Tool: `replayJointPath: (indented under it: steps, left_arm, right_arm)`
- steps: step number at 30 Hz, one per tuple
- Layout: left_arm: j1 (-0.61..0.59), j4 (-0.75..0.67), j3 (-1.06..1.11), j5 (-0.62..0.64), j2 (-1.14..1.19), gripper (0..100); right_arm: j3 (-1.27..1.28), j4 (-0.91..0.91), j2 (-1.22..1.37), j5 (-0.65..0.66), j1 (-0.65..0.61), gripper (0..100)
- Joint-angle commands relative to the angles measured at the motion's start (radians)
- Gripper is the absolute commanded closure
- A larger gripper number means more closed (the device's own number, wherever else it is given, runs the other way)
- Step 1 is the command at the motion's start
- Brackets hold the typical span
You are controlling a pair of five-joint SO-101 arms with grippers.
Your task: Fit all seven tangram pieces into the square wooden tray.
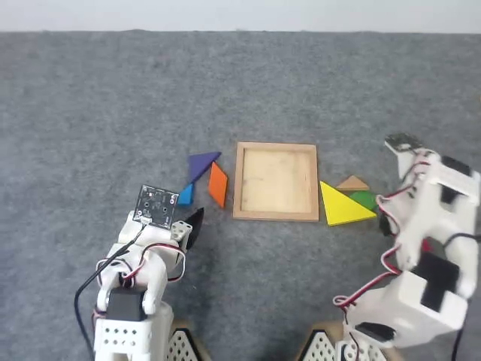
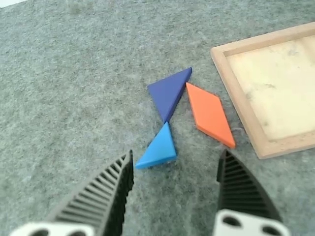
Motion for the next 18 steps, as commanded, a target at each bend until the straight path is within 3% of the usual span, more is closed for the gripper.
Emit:
replayJointPath:
  steps: [1,11,18]
  left_arm:
    - [-0.003,0.009,-0.010,-0.005,-0.015,73]
    - [-0.003,0.009,-0.010,-0.005,-0.015,73]
    - [-0.003,0.009,-0.010,-0.005,-0.015,73]
  right_arm:
    - [-0.049,0.012,-0.142,-0.097,-0.153,84.5]
    - [-0.106,0.008,-0.251,-0.083,-0.619,84.5]
    - [-0.361,0.015,-0.010,-0.046,-0.736,84.5]
